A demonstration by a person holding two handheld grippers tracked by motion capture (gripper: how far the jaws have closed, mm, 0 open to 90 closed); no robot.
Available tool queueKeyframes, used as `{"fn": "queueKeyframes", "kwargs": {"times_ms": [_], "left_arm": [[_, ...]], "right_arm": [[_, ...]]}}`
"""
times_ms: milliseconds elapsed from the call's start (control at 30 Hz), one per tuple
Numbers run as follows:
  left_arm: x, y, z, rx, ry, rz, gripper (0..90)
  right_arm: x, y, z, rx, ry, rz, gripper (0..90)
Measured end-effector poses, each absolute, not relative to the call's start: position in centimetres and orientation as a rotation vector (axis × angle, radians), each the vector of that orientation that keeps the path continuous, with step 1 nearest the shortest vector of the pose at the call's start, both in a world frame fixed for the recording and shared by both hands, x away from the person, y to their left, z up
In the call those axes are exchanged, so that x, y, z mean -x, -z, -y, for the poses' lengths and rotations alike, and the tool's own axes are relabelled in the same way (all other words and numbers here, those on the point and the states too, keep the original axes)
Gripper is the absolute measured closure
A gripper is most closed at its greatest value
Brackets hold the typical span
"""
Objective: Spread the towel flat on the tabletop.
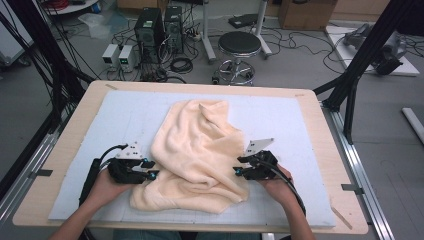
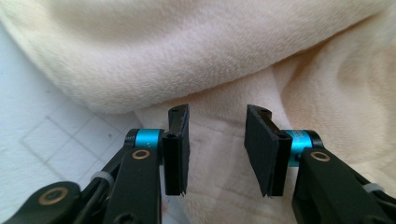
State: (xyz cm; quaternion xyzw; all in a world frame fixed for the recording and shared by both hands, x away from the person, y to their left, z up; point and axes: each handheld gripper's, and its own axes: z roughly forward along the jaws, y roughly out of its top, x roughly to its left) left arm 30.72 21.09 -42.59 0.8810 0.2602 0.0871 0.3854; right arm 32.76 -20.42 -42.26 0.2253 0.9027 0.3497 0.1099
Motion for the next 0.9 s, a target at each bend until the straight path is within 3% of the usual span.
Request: {"fn": "queueKeyframes", "kwargs": {"times_ms": [133,233,367,900], "left_arm": [[-30.7,43.1,-20.6,-2.276,-0.241,-0.663,65.8],[-30.3,43.1,-20.6,-2.279,-0.262,-0.653,77.7],[-29.9,42.9,-20.6,-2.293,-0.296,-0.644,84.9],[-25.8,41.5,-23.6,-2.272,-0.32,-0.636,86.8]], "right_arm": [[-33.6,43.4,20.1,-0.733,-1.027,-2.678,60.7],[-33.5,43.6,20.4,-0.755,-1.064,-2.669,71.8],[-33.3,43.5,20.6,-0.762,-1.067,-2.665,83.5],[-30.5,42.6,22.6,-0.73,-1.022,-2.664,85.1]]}}
